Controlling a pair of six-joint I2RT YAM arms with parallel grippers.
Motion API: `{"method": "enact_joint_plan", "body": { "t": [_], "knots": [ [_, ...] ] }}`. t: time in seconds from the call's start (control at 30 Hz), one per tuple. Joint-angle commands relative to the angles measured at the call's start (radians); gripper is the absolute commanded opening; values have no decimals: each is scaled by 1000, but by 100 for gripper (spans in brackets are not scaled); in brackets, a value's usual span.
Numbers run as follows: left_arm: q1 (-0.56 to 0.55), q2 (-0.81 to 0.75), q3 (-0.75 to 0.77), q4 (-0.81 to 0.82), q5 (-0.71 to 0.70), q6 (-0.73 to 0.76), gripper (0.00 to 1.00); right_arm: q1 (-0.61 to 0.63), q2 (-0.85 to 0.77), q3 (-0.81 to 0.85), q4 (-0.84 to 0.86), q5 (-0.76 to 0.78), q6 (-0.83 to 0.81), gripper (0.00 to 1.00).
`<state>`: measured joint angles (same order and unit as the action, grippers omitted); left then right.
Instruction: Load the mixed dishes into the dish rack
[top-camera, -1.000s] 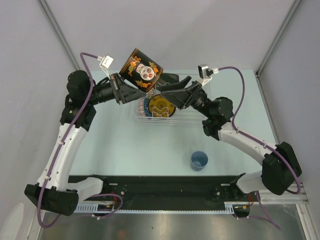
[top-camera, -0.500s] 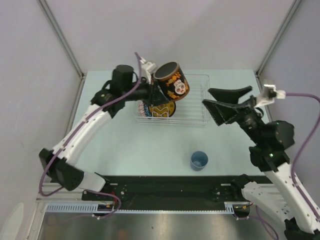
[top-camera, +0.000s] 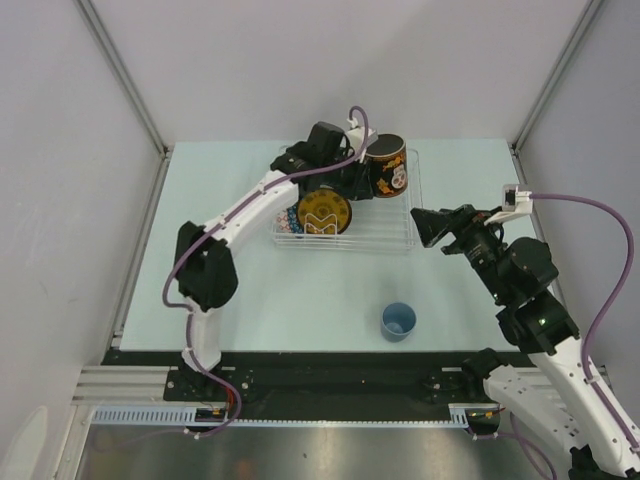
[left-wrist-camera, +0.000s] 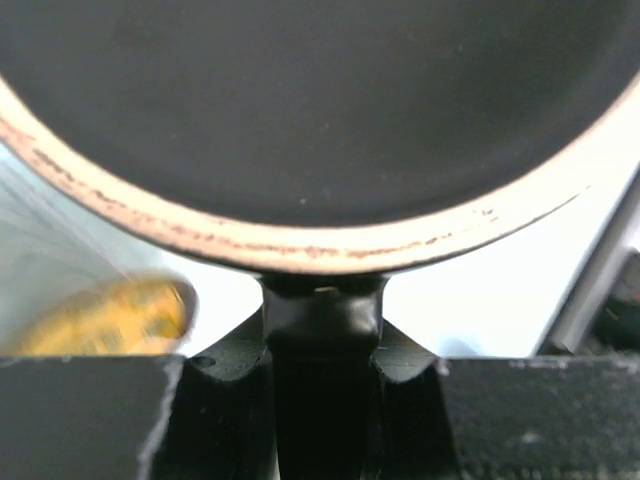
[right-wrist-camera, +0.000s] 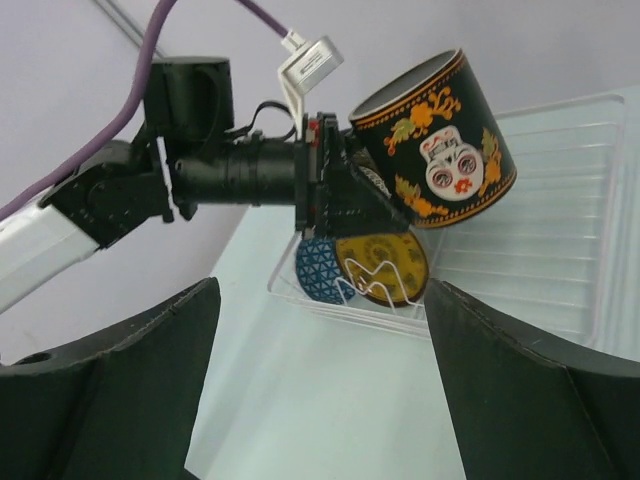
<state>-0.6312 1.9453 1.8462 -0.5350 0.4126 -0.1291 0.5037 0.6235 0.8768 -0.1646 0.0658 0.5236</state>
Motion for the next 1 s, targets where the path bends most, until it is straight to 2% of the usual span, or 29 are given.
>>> {"method": "enact_joint_plan", "body": {
  "t": [0.0, 0.1, 0.2, 0.6, 0.97],
  "knots": [
    [-9, 101, 238, 188, -17, 71, 0, -8, -50, -25, -10, 78, -33, 89],
    [-12, 211, 336, 182, -24, 83, 0, -19, -70, -58, -7, 80, -7, 90],
    [-10, 276, 366, 194, -43, 97, 0, -40, -90, -75, -3, 85, 13, 91],
    [-39, 349, 283, 313, -219, 128, 0, -128, -130, -85, -64, 13, 56, 92],
    [-48, 369, 154, 428, -296, 158, 0, -175, -150, -90, -96, -34, 64, 92]
  ]
}}
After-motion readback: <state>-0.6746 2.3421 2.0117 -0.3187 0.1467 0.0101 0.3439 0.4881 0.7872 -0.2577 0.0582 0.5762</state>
